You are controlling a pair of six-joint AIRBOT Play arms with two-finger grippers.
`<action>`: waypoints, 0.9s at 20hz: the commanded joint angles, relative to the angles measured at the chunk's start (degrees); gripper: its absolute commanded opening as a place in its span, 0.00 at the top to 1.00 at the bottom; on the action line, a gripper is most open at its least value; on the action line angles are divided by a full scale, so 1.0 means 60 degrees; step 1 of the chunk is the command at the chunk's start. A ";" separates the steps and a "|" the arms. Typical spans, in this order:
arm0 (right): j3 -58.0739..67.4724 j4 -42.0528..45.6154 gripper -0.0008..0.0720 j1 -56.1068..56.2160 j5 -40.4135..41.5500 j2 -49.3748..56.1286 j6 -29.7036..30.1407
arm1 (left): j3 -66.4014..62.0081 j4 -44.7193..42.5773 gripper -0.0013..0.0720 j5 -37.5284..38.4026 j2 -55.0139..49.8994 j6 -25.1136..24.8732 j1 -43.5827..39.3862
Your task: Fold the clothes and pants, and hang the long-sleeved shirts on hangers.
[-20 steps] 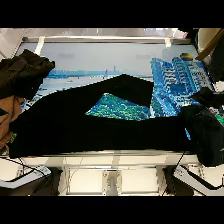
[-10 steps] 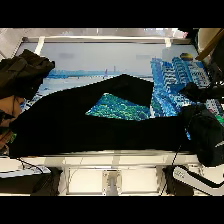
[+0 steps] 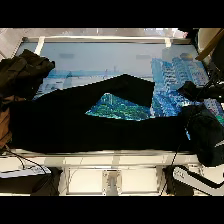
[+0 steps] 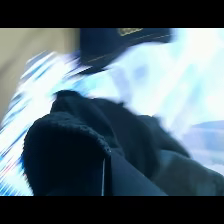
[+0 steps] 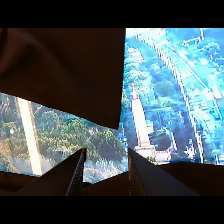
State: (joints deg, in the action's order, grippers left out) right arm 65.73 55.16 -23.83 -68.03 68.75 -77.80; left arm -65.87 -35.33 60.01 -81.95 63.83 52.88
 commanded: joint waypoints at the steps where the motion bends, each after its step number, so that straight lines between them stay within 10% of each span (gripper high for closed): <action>1: 0.0011 0.0025 0.57 0.0011 0.0000 0.0011 -0.0033 | -0.0058 0.0900 0.97 -0.0346 0.0616 -0.1643 -0.0047; 18: 0.2222 -0.2029 0.56 0.0667 0.0790 0.5909 0.0404 | 0.0004 -0.0033 0.97 -0.0106 0.0634 -0.1162 -0.0178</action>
State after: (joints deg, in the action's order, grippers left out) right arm 73.60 45.12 -20.64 -63.70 97.45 -76.25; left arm -65.87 -35.46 59.35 -78.19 56.55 51.81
